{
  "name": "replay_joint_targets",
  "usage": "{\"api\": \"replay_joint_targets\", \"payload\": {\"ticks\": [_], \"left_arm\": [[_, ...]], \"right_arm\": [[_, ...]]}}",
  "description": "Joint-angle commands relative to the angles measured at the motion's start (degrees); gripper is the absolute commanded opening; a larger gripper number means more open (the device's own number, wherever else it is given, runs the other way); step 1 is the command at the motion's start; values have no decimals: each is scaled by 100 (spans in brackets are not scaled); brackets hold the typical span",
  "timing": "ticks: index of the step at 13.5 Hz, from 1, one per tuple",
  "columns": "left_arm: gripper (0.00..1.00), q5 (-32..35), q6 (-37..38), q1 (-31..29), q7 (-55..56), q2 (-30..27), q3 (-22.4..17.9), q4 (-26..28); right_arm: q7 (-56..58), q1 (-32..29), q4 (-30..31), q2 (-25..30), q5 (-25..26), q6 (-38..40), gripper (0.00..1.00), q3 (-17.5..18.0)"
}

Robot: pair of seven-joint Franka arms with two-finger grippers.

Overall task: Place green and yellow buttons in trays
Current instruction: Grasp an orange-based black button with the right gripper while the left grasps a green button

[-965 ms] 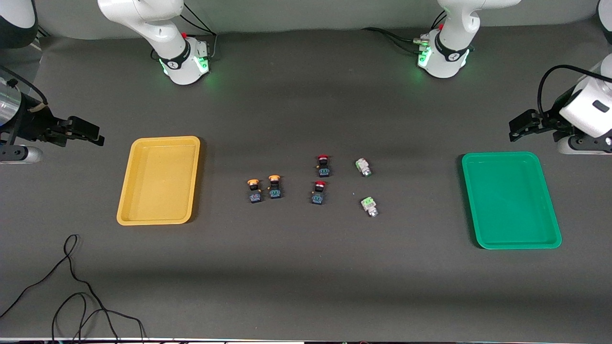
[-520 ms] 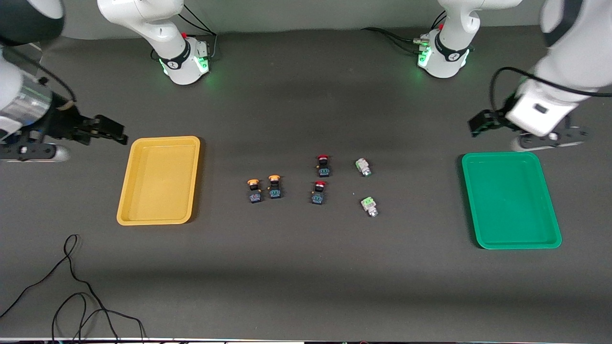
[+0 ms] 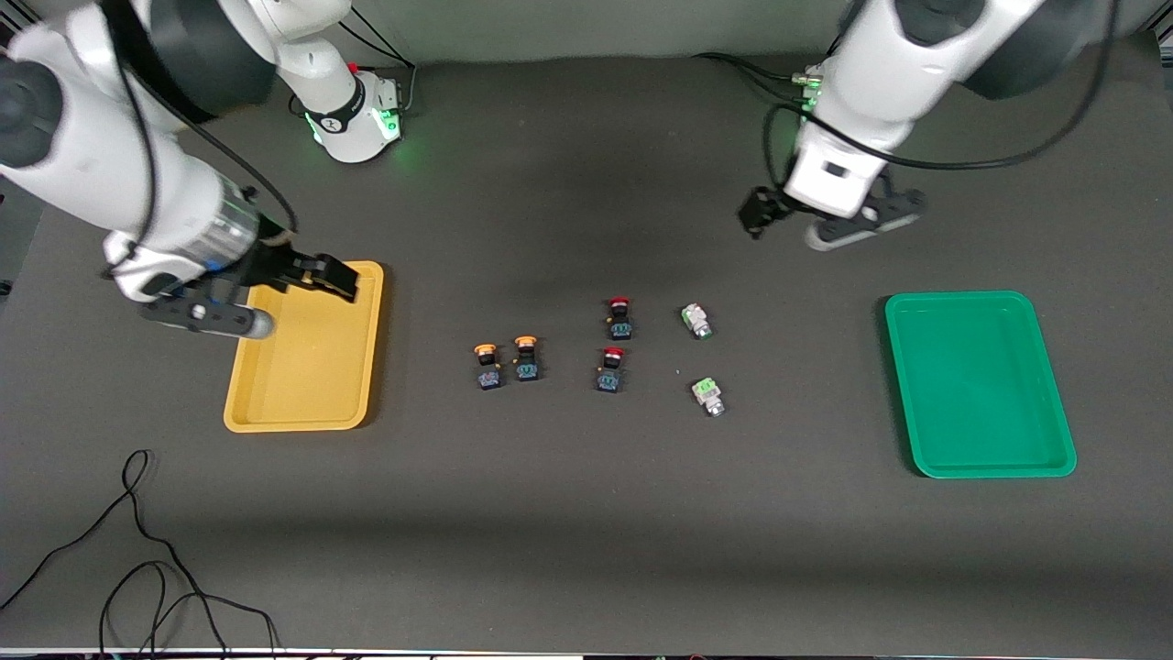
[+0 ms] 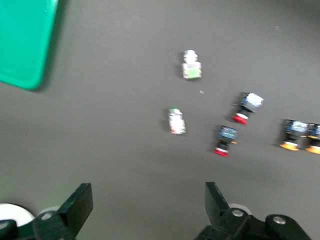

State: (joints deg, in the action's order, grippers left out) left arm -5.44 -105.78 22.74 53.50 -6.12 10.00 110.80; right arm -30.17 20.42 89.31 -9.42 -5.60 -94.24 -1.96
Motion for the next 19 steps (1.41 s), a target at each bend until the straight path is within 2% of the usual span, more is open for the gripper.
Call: {"api": "replay_joint_targets", "payload": {"ticks": [1, 2, 6, 9, 11, 15, 19], "left_arm": [[100, -45, -364, 625, 792, 75, -95, 135], [100, -28, -364, 705, 855, 102, -86, 135], [100, 86, -285, 662, 768, 347, -95, 240], [100, 350, -443, 688, 847, 865, -95, 241], [100, 359, -933, 680, 847, 1112, -95, 406], [100, 359, -2611, 662, 951, 1673, -104, 1083], [100, 377, -3079, 706, 1057, 2342, -104, 1102]], "right_arm": [[-174, 155, 8, -471, -413, -146, 100, -59], [-156, 155, 43, -655, -616, -260, 100, -59], [-165, 419, 341, -1148, -618, -1024, 100, -68], [-165, 428, 465, -1675, -635, -1517, 100, -68], [-86, 427, 465, -2018, -653, -1719, 100, -68], [-68, 787, 456, -2756, -662, -2501, 100, -59], [150, 876, 474, -3144, -600, -3090, 100, -59]]}}
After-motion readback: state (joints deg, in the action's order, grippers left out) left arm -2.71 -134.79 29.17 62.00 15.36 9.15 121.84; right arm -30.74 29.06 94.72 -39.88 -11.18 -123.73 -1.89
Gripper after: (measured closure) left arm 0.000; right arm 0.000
